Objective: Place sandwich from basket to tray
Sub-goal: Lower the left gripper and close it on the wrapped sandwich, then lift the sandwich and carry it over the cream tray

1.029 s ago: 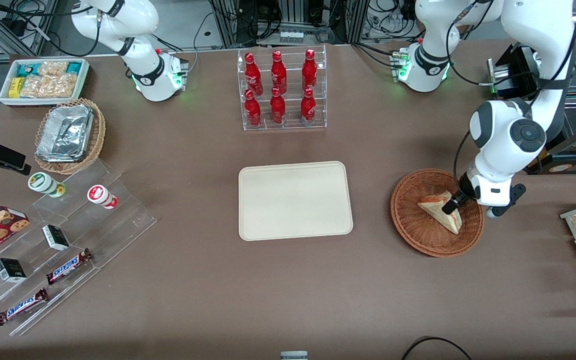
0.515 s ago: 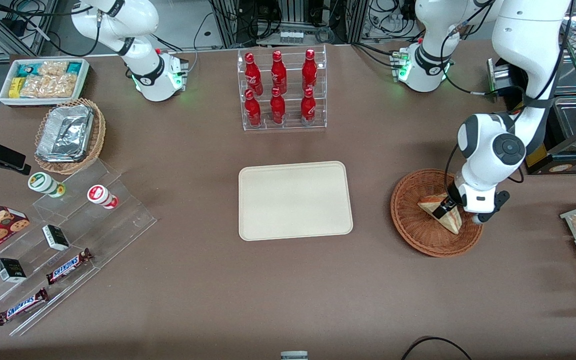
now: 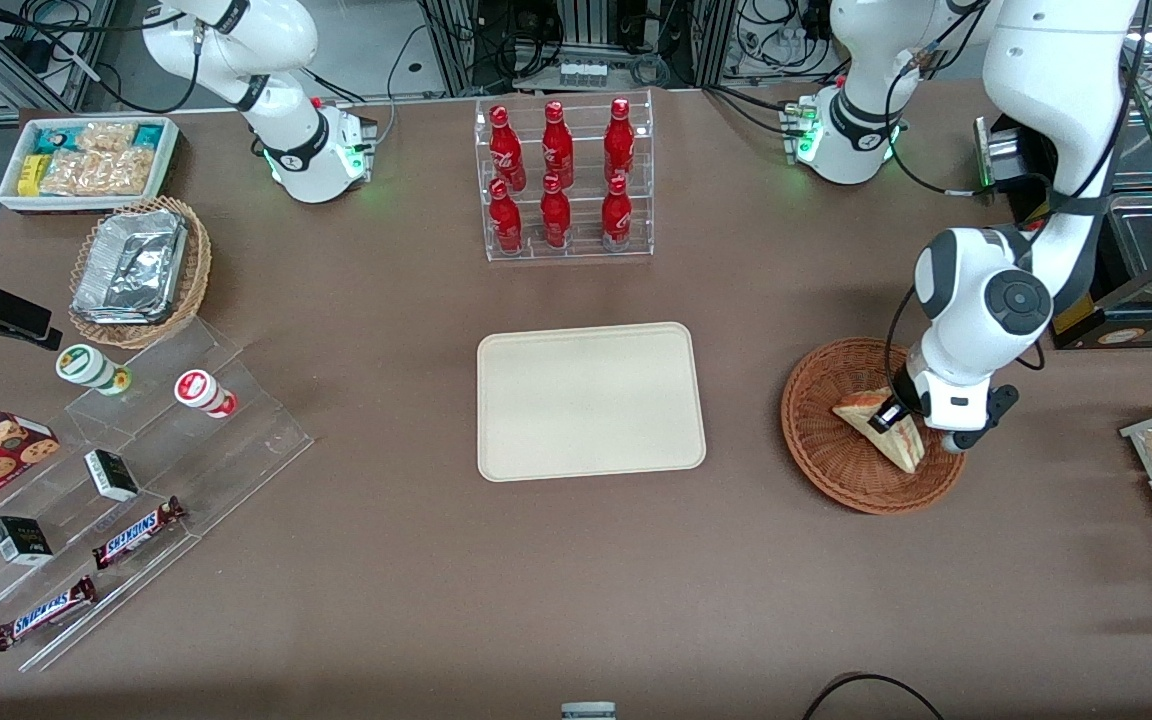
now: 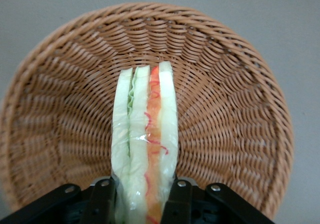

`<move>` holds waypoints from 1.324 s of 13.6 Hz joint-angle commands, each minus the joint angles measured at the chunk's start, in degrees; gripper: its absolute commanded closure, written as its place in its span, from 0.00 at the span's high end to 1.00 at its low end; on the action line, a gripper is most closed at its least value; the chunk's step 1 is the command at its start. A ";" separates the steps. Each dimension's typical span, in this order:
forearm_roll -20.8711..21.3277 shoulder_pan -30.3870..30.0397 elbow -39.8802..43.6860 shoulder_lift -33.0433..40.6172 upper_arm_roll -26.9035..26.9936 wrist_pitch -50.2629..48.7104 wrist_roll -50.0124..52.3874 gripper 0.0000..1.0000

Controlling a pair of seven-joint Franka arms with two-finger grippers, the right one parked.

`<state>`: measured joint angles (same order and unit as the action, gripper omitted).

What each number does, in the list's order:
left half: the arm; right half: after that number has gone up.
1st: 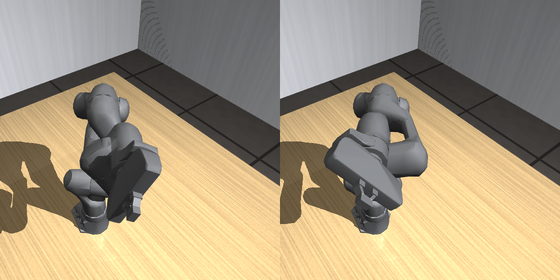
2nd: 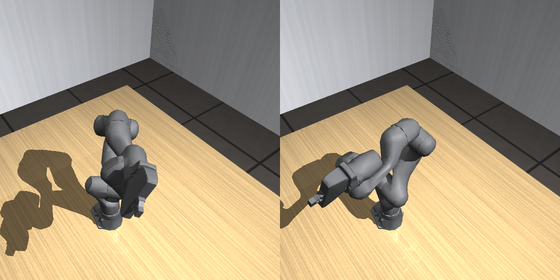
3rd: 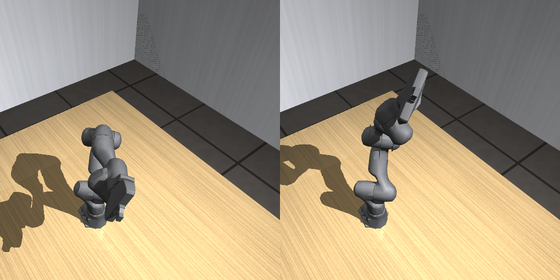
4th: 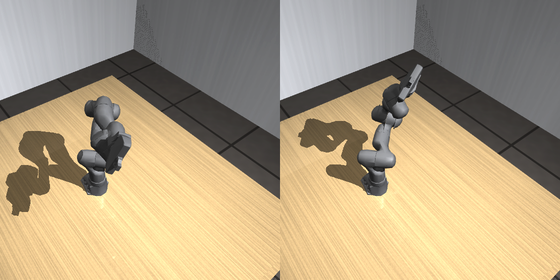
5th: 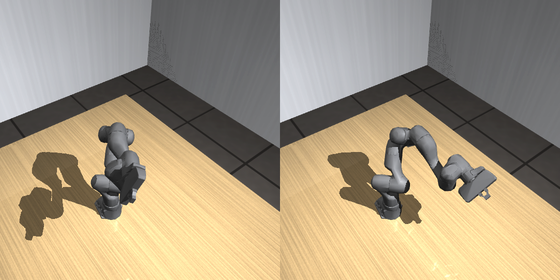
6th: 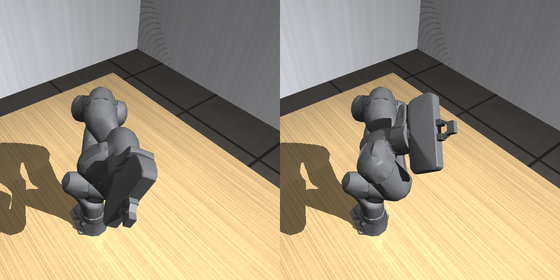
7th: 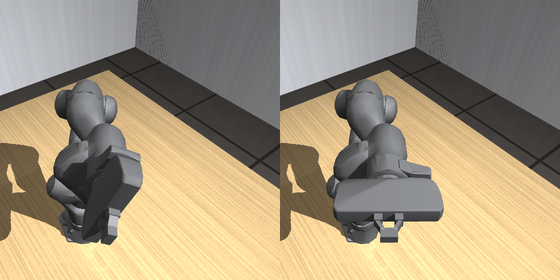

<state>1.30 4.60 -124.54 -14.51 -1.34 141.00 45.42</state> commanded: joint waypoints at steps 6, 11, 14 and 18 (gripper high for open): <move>4.15 8.20 28.19 2.82 -2.53 -35.00 1.07 0.00; 3.62 21.39 31.37 -1.21 -2.79 -32.46 1.07 0.00; 3.01 27.55 34.96 -6.57 -3.06 -31.15 1.16 0.00; 2.39 33.18 35.68 -11.05 -3.06 -24.57 0.29 0.00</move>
<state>4.26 36.00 -90.99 -23.03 -5.05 114.66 46.31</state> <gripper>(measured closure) 0.811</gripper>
